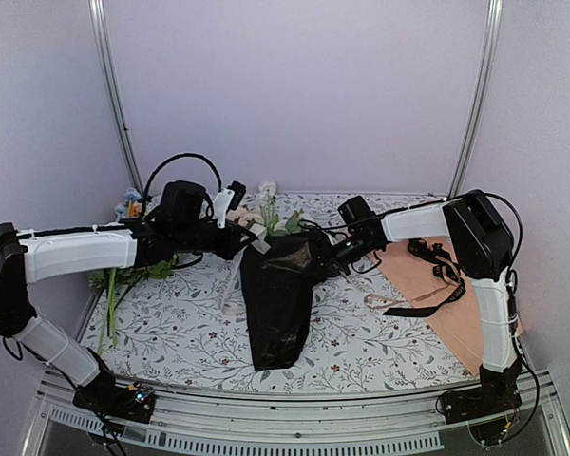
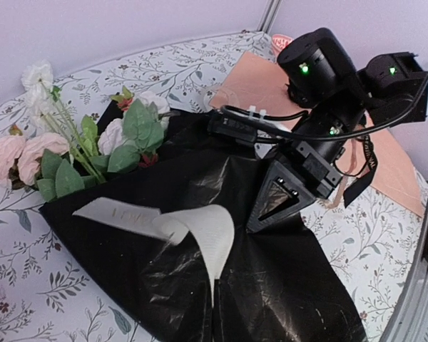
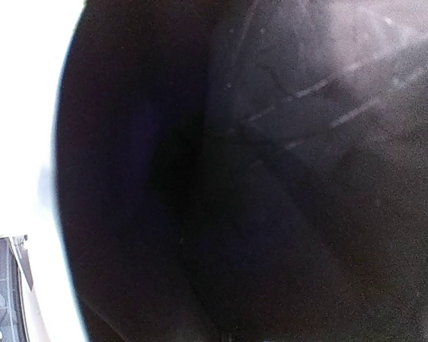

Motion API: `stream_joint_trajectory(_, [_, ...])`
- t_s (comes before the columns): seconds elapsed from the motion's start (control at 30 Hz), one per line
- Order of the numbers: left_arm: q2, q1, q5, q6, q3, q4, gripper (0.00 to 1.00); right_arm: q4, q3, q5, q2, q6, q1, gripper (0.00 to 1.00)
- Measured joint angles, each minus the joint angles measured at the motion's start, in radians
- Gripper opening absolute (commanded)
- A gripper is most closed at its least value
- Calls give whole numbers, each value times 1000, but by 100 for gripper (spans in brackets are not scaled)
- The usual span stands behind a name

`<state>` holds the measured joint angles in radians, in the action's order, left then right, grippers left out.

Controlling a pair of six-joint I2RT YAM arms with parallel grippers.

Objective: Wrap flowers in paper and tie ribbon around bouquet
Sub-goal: Place the folded bouquet on the ribbon.

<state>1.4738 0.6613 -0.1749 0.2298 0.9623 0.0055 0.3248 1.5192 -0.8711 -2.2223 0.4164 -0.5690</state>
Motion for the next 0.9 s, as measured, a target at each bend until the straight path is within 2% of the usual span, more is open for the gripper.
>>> stream_joint_trajectory(0.1, [54,-4,-45,5,52,27,0,-16,11,0,-13,18,1,3])
stream_joint_trajectory(0.23, [185,-8,-118,30,132,87,0,-21,11,0,-16,38,1,11])
stream_joint_trajectory(0.37, [365,-19,-188,80,192,109,0,-23,11,4,-16,51,1,20])
stream_joint_trajectory(0.5, [487,-22,-233,116,198,95,0,-25,11,14,-16,62,1,35])
stream_joint_trajectory(0.73, [561,-22,-238,130,219,60,0,-3,8,56,11,65,7,60])
stream_joint_trajectory(0.9, [578,-22,-241,130,229,57,0,37,-64,130,182,45,63,66])
